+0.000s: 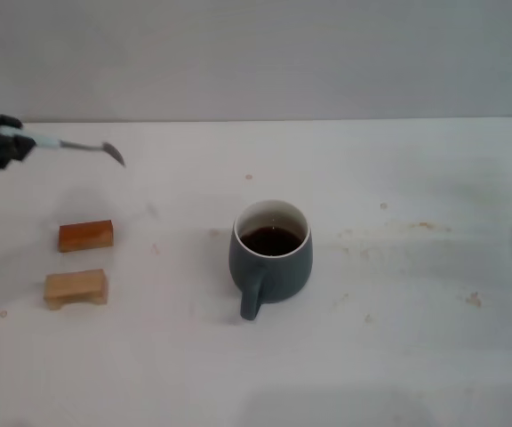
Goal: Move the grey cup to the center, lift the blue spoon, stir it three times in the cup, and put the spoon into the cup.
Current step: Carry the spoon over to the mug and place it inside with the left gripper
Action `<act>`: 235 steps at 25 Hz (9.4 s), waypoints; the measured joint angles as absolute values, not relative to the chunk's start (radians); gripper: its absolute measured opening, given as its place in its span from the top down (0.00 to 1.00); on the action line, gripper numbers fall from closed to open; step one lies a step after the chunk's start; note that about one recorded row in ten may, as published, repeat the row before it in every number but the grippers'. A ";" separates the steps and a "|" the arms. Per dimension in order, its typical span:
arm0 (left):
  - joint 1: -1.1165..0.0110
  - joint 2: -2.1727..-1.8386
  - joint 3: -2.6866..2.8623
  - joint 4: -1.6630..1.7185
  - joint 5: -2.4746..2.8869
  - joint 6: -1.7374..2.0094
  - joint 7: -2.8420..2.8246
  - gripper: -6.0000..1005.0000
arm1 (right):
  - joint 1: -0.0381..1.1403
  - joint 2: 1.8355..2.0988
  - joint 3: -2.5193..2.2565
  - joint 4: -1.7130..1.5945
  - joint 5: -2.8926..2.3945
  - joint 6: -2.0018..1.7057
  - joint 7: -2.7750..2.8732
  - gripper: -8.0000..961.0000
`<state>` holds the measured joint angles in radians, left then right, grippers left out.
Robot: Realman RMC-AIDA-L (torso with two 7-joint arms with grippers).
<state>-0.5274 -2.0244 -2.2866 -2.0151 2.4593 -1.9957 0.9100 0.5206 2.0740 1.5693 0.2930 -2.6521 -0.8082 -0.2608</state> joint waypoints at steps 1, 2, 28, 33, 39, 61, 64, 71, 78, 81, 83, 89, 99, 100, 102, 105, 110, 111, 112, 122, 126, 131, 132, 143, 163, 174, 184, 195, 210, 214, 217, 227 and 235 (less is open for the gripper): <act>-0.543 -2.027 -2.287 -2.015 2.459 -2.024 0.921 0.82 | 0.521 2.074 1.569 0.293 -2.652 -0.808 -0.261 0.94; -0.543 -2.027 -2.287 -2.015 2.459 -2.024 0.921 0.82 | 0.522 2.074 1.569 0.293 -2.652 -0.808 -0.261 0.94; -0.624 -2.058 -2.118 -2.015 2.409 -2.052 0.910 0.82 | 0.520 2.074 1.566 0.297 -2.658 -0.778 -0.261 0.94; -0.643 -2.063 -2.095 -2.011 2.408 -2.049 0.901 0.82 | 0.522 2.074 1.560 0.300 -2.659 -0.772 -0.261 0.94; -0.646 -2.067 -2.085 -2.009 2.377 -2.015 0.879 0.82 | 0.518 2.075 1.550 0.298 -2.661 -0.775 -0.261 0.94; -0.593 -2.067 -1.938 -1.880 2.290 -1.798 0.828 0.82 | 0.476 2.077 1.467 0.316 -2.689 -0.806 -0.261 0.94; -0.592 -2.066 -1.931 -1.868 2.291 -1.787 0.829 0.82 | 0.472 2.077 1.456 0.318 -2.689 -0.808 -0.261 0.94; -0.536 -2.062 -1.902 -1.781 2.278 -1.704 0.872 0.82 | 0.452 2.075 1.441 0.339 -2.689 -0.821 -0.261 0.94; -0.503 -2.062 -1.903 -1.759 2.244 -1.697 0.910 0.82 | 0.415 2.073 1.429 0.393 -2.713 -0.821 -0.261 0.94; -0.481 -2.062 -1.894 -1.759 2.223 -1.687 0.928 0.82 | 0.404 2.073 1.428 0.409 -2.729 -0.821 -0.261 0.94; -0.472 -2.062 -1.882 -1.760 2.217 -1.676 0.932 0.82 | 0.391 2.074 1.428 0.425 -2.744 -0.822 -0.261 0.94; -0.460 -2.060 -1.867 -1.761 2.216 -1.657 0.948 0.82 | 0.371 2.077 1.419 0.441 -2.764 -0.834 -0.261 0.94; -0.472 -2.055 -1.963 -1.687 2.239 -1.661 0.971 0.82 | 0.368 2.082 1.394 0.446 -2.761 -0.834 -0.255 0.94; -0.473 -2.054 -1.964 -1.679 2.268 -1.661 0.978 0.82 | 0.367 2.082 1.393 0.446 -2.760 -0.834 -0.255 0.94; -0.473 -2.054 -1.963 -1.676 2.283 -1.661 0.985 0.82 | 0.364 2.082 1.390 0.448 -2.760 -0.834 -0.255 0.94; -0.472 -2.055 -1.958 -1.652 2.313 -1.656 1.011 0.82 | 0.353 2.084 1.386 0.457 -2.759 -0.834 -0.254 0.94; -0.463 -2.056 -1.952 -1.628 2.315 -1.647 1.040 0.82 | 0.334 2.085 1.378 0.480 -2.757 -0.835 -0.254 0.94; -0.463 -2.056 -1.944 -1.626 2.315 -1.647 1.043 0.82 | 0.331 2.085 1.378 0.485 -2.757 -0.835 -0.254 0.94; -0.462 -2.057 -1.939 -1.626 2.315 -1.647 1.045 0.82 | 0.327 2.085 1.377 0.491 -2.757 -0.835 -0.254 0.94; -0.466 -2.060 -1.871 -1.615 2.314 -1.628 1.045 0.82 | 0.322 2.085 1.365 0.495 -2.756 -0.835 -0.253 0.94; -0.490 -2.060 -1.852 -1.608 2.314 -1.626 1.037 0.82 | 0.322 2.085 1.364 0.496 -2.756 -0.835 -0.253 0.94; -0.545 -2.060 -1.850 -1.563 2.314 -1.631 1.029 0.82 | 0.322 2.085 1.364 0.496 -2.756 -0.835 -0.253 0.94; -0.567 -2.060 -1.841 -1.546 2.314 -1.631 1.029 0.82 | 0.322 2.085 1.364 0.497 -2.756 -0.837 -0.253 0.94; -0.679 -2.065 -1.795 -1.477 2.314 -1.605 1.004 0.82 | 0.319 2.084 1.350 0.494 -2.756 -0.844 -0.253 0.94; -0.721 -2.068 -1.705 -1.382 2.306 -1.475 0.987 0.85 | 0.318 2.079 1.351 0.480 -2.757 -0.845 -0.253 0.94; -0.719 -2.067 -1.678 -1.353 2.278 -1.416 0.985 0.85 | 0.317 2.078 1.351 0.480 -2.758 -0.845 -0.253 0.94; -0.732 -2.064 -1.675 -1.291 2.284 -1.323 0.989 0.85 | 0.319 2.078 1.351 0.480 -2.758 -0.845 -0.253 0.94; -0.717 -2.058 -1.698 -1.212 2.314 -1.269 1.042 0.85 | 0.320 2.078 1.351 0.485 -2.761 -0.845 -0.253 0.94; -0.622 -2.058 -1.753 -1.348 2.316 -1.406 1.033 0.85 | 0.337 2.080 1.338 0.491 -2.763 -0.837 -0.253 0.94; -0.609 -2.062 -1.732 -1.370 2.309 -1.413 1.020 0.85 | 0.340 2.081 1.337 0.491 -2.762 -0.836 -0.253 0.94; -0.612 -2.064 -1.700 -1.378 2.307 -1.406 1.009 0.85 | 0.342 2.082 1.335 0.491 -2.760 -0.836 -0.253 0.94; -0.680 -2.066 -1.667 -1.322 2.300 -1.323 1.005 0.85 | 0.344 2.083 1.327 0.491 -2.757 -0.834 -0.252 0.94; -0.725 -2.060 -1.718 -1.207 2.299 -1.267 1.058 0.85 | 0.341 2.083 1.327 0.490 -2.755 -0.834 -0.250 0.94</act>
